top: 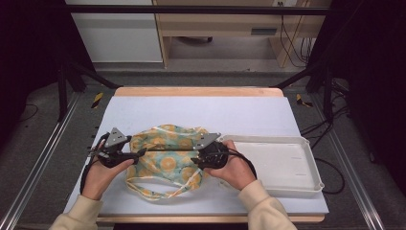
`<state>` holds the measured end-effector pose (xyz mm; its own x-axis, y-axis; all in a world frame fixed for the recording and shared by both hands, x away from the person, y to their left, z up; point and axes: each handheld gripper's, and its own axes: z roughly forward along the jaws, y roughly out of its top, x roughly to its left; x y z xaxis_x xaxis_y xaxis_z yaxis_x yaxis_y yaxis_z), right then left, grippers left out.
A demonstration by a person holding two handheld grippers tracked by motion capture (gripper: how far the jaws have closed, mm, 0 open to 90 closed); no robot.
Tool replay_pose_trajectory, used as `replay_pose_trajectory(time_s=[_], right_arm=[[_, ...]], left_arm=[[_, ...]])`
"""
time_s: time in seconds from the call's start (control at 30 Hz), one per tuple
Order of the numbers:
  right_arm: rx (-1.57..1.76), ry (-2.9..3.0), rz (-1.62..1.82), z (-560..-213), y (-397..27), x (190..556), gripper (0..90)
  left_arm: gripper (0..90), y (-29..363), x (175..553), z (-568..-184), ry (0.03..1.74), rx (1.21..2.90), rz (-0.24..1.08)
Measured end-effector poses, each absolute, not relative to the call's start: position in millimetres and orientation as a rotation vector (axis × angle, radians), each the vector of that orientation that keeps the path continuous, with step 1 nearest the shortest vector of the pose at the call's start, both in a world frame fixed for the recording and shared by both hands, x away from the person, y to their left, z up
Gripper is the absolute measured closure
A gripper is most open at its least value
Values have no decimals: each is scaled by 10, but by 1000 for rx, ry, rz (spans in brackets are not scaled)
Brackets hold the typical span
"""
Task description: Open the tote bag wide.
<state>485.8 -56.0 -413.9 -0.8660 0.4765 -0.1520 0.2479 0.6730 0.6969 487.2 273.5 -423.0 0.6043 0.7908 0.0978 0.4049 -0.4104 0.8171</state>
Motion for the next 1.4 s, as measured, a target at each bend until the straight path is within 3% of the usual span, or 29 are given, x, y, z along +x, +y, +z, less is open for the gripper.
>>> replay_pose_trajectory(time_s=[0.17, 0.53, 0.7, 0.93, 1.1, 1.4], right_arm=[[613, 2562, 940, -4179, -686, 4796, 429], [685, 2598, 889, -4345, -716, 4734, 437], [711, 2625, 849, -4416, -703, 4732, 523], [721, 2652, 837, -4451, -685, 4706, 741], [727, 2646, 872, -4450, -731, 4676, 891], [670, 2633, 927, -4426, -778, 4550, 900]], left_arm=[[219, 2739, 4865, -4266, 951, 2065, 637], [208, 2749, 4838, -4353, 957, 2099, 614], [258, 2766, 4853, -4362, 958, 2095, 594], [427, 2754, 4823, -4313, 949, 2067, 593], [500, 2763, 4814, -4294, 951, 2056, 598], [665, 2792, 4770, -4291, 941, 2087, 608]])
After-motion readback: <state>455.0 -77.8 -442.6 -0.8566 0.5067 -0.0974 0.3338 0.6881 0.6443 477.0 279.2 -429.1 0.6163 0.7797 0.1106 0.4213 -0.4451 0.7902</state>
